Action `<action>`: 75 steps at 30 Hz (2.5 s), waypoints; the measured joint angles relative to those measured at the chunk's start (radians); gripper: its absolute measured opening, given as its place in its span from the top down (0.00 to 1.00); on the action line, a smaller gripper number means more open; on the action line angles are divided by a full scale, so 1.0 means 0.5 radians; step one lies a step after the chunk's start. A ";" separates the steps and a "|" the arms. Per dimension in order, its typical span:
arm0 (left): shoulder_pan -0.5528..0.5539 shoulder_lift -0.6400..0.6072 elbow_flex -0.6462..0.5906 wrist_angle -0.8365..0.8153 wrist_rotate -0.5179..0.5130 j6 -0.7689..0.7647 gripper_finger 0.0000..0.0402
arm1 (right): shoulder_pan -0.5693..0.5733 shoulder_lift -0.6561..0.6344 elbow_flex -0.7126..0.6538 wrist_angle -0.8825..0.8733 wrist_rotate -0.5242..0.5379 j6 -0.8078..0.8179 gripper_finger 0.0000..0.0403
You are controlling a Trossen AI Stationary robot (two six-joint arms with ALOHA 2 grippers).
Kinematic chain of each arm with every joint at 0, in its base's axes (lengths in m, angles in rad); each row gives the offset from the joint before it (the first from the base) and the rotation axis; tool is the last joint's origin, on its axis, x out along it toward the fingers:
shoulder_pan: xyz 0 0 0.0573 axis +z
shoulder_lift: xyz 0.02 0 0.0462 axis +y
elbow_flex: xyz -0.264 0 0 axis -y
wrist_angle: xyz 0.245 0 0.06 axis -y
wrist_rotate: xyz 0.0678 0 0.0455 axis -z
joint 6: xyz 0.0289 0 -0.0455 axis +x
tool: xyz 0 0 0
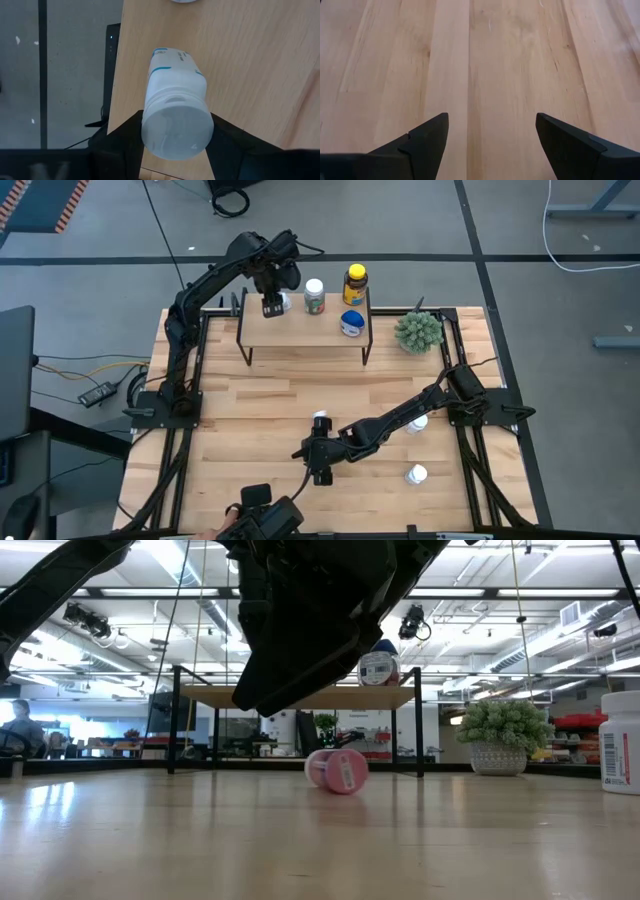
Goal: Pick and place medicine bottles onto shelf by color
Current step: Put the bottom left white pill bottle on the shelf, then put the top white pill bottle on the shelf
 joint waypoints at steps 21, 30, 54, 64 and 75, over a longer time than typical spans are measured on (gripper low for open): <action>0.018 -0.015 -0.153 0.003 -0.114 -0.019 0.54 | 0.005 0.001 0.000 -0.008 0.001 0.005 0.24; -0.036 -0.013 -0.156 0.002 -0.132 -0.001 0.51 | 0.005 0.001 0.000 -0.008 0.001 0.006 0.24; -0.070 -0.006 -0.163 0.001 -0.353 0.038 0.42 | 0.005 0.001 0.000 -0.008 0.001 0.006 0.24; -0.082 -0.106 -0.159 0.032 -0.400 0.034 0.39 | 0.005 0.001 0.000 -0.008 0.001 0.005 0.24; -0.201 -0.288 -0.157 0.000 -0.400 -0.376 0.42 | 0.005 0.001 0.000 -0.009 0.072 0.006 0.24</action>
